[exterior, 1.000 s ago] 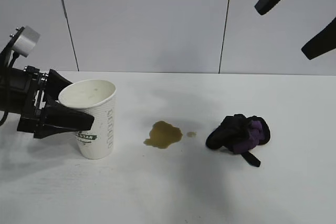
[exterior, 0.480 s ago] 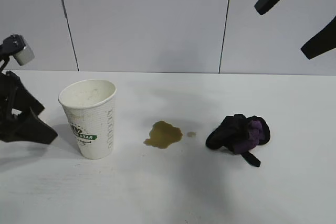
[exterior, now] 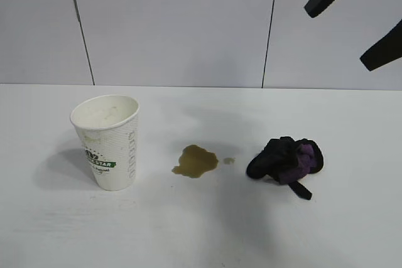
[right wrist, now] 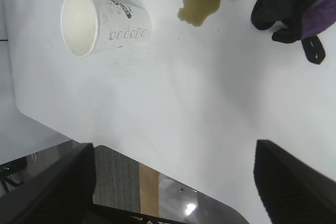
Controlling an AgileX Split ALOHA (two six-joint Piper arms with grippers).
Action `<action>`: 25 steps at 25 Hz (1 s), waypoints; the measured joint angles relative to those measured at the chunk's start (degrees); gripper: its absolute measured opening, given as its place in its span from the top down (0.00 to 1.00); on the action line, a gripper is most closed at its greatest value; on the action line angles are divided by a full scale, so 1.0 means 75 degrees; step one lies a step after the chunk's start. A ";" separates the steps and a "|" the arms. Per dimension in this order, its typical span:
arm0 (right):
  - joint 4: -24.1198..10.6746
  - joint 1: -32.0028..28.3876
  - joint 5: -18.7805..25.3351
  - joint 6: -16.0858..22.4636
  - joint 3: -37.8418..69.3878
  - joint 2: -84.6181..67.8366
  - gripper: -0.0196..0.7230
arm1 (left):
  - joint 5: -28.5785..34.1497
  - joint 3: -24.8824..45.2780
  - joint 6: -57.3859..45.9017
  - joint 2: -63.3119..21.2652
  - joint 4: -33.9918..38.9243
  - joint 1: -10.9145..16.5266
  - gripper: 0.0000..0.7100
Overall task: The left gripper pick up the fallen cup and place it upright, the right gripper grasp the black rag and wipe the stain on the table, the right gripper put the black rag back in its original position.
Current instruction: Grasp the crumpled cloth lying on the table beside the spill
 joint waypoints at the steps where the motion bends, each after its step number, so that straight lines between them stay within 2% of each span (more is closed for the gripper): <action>1: 0.0000 0.0000 0.0000 0.0000 0.0000 0.0000 0.21 | -0.0100 0.0000 -0.0043 -0.0505 -0.0113 0.0209 0.02; 3: 0.0000 0.0000 0.0000 0.0000 0.0000 0.0000 0.21 | -0.0340 0.0000 -0.0078 -0.1513 -0.0311 0.0569 0.02; 5: 0.0000 0.0000 -0.0001 0.0000 0.0000 0.0000 0.21 | -0.0449 0.0000 -0.0098 -0.2411 -0.0376 0.0732 0.02; 7: 0.0000 0.0000 -0.0001 0.0000 0.0000 0.0000 0.21 | -0.0370 0.0000 -0.0098 -0.3335 -0.0461 0.0733 0.02; 9: 0.0007 0.0000 -0.0001 0.0000 0.0000 0.0000 0.21 | -0.0176 0.0000 -0.0099 -0.4146 -0.0519 0.0579 0.02; 12: 0.0007 0.0000 0.0006 0.0000 0.0000 0.0000 0.21 | 0.0599 0.0000 -0.0099 -0.5393 -0.0521 0.0298 0.02; 15: 0.0007 0.0000 0.0022 0.0000 0.0000 0.0000 0.21 | 0.1973 0.0000 -0.0106 -0.6643 -0.0324 0.0181 0.02; 18: 0.0007 0.0000 0.0022 0.0000 0.0000 0.0000 0.21 | 0.3421 -0.0008 -0.0106 -0.7806 0.0677 0.0144 0.02; 20: 0.0007 0.0000 0.0023 0.0000 0.0000 0.0000 0.21 | 0.4060 -0.0001 -0.0385 -0.8462 0.1658 -0.0054 0.02; 23: -0.0007 0.0000 0.0023 -0.0024 0.0000 0.0000 0.21 | 0.4917 -0.0001 -0.1672 -0.9149 0.3047 -0.0396 0.02; 25: -0.0031 0.0000 0.0023 -0.0030 0.0000 0.0000 0.21 | 0.5636 -0.0001 -0.2725 -0.9298 0.4011 -0.0454 0.02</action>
